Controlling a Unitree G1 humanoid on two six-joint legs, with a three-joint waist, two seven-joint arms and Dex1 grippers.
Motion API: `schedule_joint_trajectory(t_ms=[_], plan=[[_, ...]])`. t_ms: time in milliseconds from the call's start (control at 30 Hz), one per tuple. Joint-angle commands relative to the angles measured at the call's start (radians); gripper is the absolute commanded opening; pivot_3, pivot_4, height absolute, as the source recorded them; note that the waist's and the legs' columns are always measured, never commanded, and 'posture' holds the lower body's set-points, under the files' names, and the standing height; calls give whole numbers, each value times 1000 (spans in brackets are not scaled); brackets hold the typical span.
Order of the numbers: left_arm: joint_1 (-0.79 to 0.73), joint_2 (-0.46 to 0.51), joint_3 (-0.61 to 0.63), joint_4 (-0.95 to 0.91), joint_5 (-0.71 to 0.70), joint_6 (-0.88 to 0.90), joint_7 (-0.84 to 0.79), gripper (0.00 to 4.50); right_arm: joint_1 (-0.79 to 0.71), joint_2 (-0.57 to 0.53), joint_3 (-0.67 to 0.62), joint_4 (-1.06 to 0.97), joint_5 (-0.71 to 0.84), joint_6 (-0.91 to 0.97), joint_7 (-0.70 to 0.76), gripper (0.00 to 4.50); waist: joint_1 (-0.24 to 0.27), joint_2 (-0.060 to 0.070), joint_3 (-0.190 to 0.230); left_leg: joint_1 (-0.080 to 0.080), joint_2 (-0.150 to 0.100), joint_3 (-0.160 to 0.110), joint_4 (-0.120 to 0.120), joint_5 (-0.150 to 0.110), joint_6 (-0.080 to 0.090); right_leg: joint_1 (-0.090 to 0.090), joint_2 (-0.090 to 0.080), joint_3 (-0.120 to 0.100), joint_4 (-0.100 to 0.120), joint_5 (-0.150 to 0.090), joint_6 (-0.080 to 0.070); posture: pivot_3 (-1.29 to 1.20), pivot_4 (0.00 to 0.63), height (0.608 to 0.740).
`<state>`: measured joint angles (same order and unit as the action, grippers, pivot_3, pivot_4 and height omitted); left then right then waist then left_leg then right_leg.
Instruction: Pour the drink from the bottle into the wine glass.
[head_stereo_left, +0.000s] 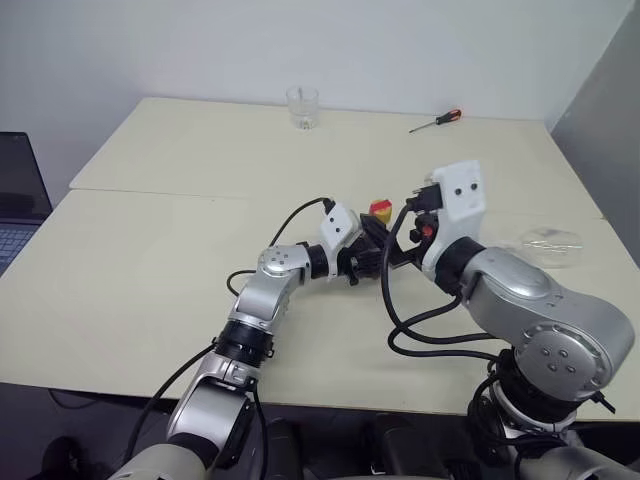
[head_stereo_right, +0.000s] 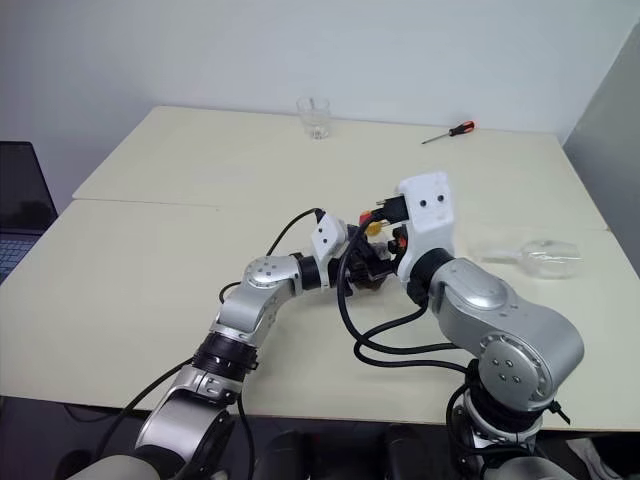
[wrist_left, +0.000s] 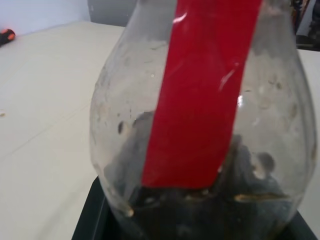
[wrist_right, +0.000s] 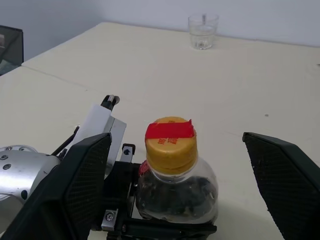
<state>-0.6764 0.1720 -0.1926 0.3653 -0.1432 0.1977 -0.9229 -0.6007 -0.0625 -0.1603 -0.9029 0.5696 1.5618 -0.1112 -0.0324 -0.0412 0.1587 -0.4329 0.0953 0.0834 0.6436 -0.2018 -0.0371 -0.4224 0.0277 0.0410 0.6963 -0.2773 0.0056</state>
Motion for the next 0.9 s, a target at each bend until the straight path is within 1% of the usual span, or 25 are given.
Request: schedule_joint_trajectory(t_ms=[33,267,433,900], plan=[[-72,-7,-4,38,-28,-69,-79,1601,-8,19,-22,-75,-31,46,-3,4500,0,0,0,0,0,0,0,0,0,0,0,0,0,0,0,0,150,740],[-166,-32,-1,179,-22,-144,-173,1581,19,66,-2,-118,-97,53,-39,4500,0,0,0,-1,0,0,-1,0,0,0,0,0,-1,-1,-1,0,150,740],[-193,-49,0,234,-17,-174,-200,1564,27,95,19,-130,-138,53,-58,4500,-1,0,0,-1,0,0,-2,0,0,-1,1,0,-2,-1,-1,0,150,740],[-162,-48,-6,222,5,-174,-199,1500,-10,118,29,-124,-207,53,-19,4500,-2,0,0,-1,0,0,-3,0,0,-1,1,0,-2,-1,-1,0,150,740]])
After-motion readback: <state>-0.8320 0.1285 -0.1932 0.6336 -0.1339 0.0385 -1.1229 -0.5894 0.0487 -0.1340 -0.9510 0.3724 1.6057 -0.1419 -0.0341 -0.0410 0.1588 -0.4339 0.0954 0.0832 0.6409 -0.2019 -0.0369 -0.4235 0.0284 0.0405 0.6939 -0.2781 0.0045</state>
